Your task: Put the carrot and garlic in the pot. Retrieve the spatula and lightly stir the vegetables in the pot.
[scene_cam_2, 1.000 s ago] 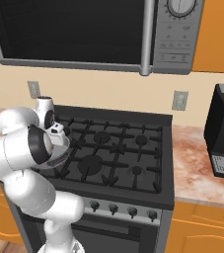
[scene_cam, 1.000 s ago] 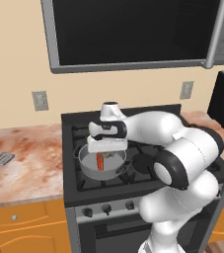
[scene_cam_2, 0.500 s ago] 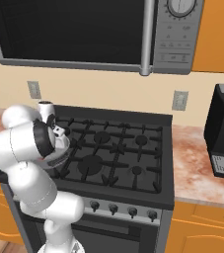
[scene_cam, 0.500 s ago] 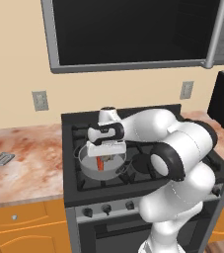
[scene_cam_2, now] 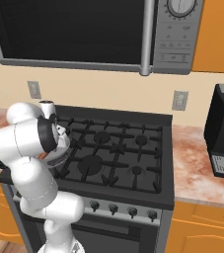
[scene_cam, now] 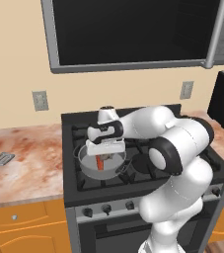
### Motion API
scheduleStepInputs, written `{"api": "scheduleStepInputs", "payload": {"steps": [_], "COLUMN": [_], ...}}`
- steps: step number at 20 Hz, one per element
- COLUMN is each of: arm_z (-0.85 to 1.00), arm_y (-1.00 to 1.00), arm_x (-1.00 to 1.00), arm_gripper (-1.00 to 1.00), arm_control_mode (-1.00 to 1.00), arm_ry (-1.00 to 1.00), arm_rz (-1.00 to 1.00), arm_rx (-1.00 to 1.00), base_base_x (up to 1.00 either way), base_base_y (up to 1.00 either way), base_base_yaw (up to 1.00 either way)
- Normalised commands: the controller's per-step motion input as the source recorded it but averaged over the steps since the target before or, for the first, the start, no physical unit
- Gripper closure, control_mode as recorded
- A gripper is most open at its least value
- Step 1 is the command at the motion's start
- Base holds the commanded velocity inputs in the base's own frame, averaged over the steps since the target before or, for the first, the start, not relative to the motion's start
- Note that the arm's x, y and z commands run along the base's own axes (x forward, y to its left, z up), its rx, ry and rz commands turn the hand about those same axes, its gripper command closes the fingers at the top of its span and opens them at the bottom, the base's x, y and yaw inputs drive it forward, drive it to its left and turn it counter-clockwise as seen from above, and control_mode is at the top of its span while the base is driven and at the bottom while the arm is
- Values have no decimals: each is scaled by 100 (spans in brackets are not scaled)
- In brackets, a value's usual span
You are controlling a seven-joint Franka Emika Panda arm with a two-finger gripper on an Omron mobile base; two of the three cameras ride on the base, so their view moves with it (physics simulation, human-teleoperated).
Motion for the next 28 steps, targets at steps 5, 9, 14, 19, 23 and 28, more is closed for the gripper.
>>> {"api": "scheduleStepInputs", "payload": {"steps": [5, 9, 14, 19, 23, 28], "arm_z": [0, 0, 29, 49, 26, 2], "arm_y": [0, 0, 0, 0, -11, -60], "arm_x": [0, -3, -30, -36, -67, -96], "arm_gripper": [-100, -100, -100, -100, -100, -100], "arm_control_mode": [-100, -100, -100, -100, -100, -100], "arm_ry": [0, 0, -5, -10, -7, -10], "arm_rz": [0, 0, 1, 2, 2, 0], "arm_rx": [0, 0, 0, 0, 0, 1], "base_base_x": [0, 0, 0, 0, 0, 0], "base_base_y": [0, 0, 0, 0, 0, 0], "base_base_yaw": [0, 0, 0, 0, 0, 0]}}
